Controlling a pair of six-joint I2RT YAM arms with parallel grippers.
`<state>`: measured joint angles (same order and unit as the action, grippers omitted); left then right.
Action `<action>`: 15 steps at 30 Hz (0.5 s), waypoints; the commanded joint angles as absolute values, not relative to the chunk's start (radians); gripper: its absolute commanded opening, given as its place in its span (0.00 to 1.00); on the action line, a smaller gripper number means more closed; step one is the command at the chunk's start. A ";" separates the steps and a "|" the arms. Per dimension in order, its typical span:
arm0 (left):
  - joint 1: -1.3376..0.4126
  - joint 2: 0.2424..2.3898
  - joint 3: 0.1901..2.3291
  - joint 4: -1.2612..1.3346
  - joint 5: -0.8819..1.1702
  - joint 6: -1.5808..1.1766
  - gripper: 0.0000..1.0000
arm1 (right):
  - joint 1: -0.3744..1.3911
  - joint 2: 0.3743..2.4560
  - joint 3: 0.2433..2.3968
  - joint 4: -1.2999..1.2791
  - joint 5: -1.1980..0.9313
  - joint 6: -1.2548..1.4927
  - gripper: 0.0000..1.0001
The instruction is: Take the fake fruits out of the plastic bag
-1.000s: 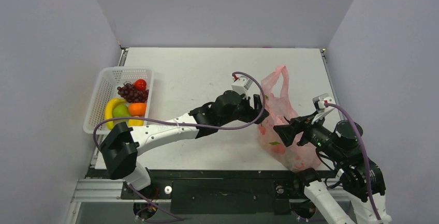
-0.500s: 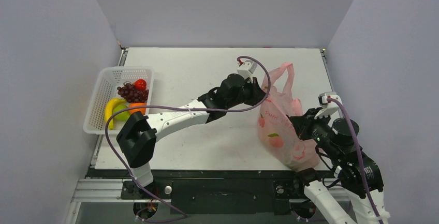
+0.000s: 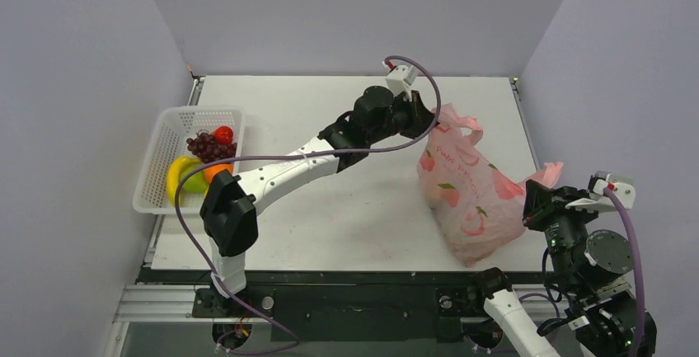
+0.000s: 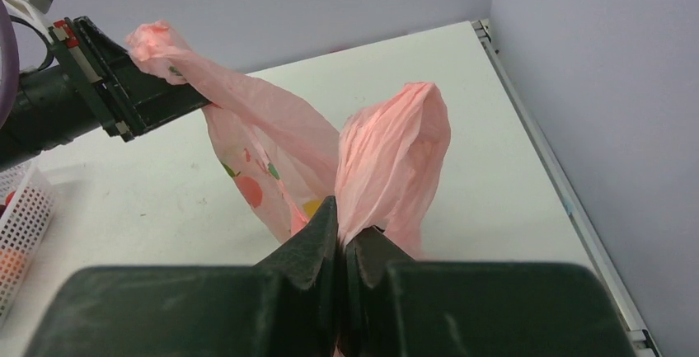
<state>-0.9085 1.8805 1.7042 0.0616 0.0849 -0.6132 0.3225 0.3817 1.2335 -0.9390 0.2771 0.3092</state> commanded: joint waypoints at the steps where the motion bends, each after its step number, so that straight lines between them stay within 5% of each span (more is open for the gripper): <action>1: -0.871 1.884 1.731 0.048 0.058 -0.569 0.00 | 0.329 0.373 1.272 -0.923 0.155 0.251 0.00; 3: -0.863 1.867 1.696 0.048 0.057 -0.564 0.00 | 0.328 0.383 1.246 -0.924 -0.036 0.236 0.00; 9: -0.817 1.798 1.574 0.035 0.113 -0.574 0.01 | 0.328 0.419 1.077 -0.920 -0.519 0.281 0.28; 12: -0.801 1.731 1.492 0.037 0.139 -0.593 0.31 | 0.329 0.413 1.069 -0.924 -0.500 0.276 0.38; 15: -0.786 1.659 1.428 0.047 0.151 -0.590 0.45 | 0.328 0.406 1.116 -0.942 -0.338 0.256 0.48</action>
<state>-0.7998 1.8217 1.4731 0.0044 0.1143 -0.5907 0.3225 0.4179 1.0595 -0.9657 -0.3862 0.2726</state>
